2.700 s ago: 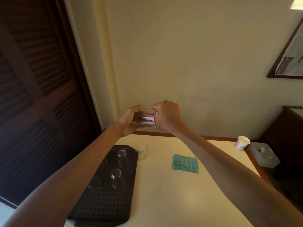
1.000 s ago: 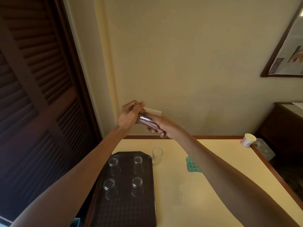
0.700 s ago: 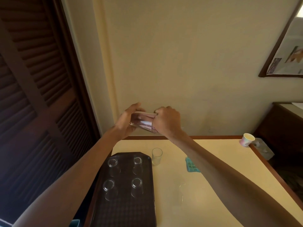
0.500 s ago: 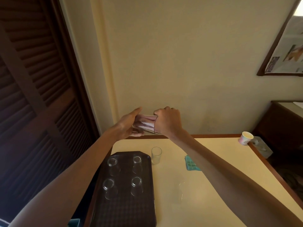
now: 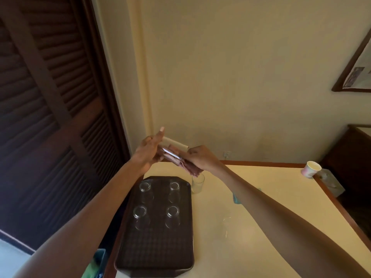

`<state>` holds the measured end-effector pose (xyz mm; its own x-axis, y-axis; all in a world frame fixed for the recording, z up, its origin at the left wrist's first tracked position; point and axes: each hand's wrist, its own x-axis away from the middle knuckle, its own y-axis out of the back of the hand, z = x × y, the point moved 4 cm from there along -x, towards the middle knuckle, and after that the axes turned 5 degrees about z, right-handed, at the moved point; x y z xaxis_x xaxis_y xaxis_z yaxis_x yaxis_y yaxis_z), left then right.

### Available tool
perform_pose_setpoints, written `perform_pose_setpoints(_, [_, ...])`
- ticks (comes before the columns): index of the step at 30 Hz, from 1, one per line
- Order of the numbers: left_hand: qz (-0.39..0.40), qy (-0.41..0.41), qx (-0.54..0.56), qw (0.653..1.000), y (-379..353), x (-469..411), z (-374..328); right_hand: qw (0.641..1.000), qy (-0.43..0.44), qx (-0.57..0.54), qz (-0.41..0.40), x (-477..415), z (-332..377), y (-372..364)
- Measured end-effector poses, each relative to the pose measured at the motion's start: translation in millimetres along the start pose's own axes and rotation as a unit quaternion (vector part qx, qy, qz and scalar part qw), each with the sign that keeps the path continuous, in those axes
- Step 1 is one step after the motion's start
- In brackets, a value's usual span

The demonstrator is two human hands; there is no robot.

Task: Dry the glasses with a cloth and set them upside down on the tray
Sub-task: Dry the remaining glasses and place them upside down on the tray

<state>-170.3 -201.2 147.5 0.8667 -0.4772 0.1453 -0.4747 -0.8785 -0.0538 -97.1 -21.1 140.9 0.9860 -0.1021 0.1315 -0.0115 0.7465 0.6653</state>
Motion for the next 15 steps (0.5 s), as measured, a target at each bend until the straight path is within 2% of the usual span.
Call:
perform_pose_setpoints(2, [-0.026, 0.009, 0.024, 0.999, 15.9, 8.3, 10.6, 1.000, 0.025, 0.014, 0.002, -3.0, 0.1, -12.5])
perform_pose_setpoints(5, [-0.052, 0.029, 0.054, 0.997, 36.9, 21.6, 29.3, 0.996, 0.067, -0.003, 0.061, -1.4, 4.9, -34.1])
perform_pose_setpoints(10, [-0.138, 0.026, 0.109, 0.984, 71.0, 51.3, 54.4, 0.987, 0.019, -0.035, 0.154, -3.5, -6.6, -78.6])
perform_pose_setpoints(15, [-0.189, 0.041, 0.091, 0.977, 104.5, 81.5, 95.3, 0.981, -0.027, -0.115, 0.156, -4.1, -26.0, -113.2])
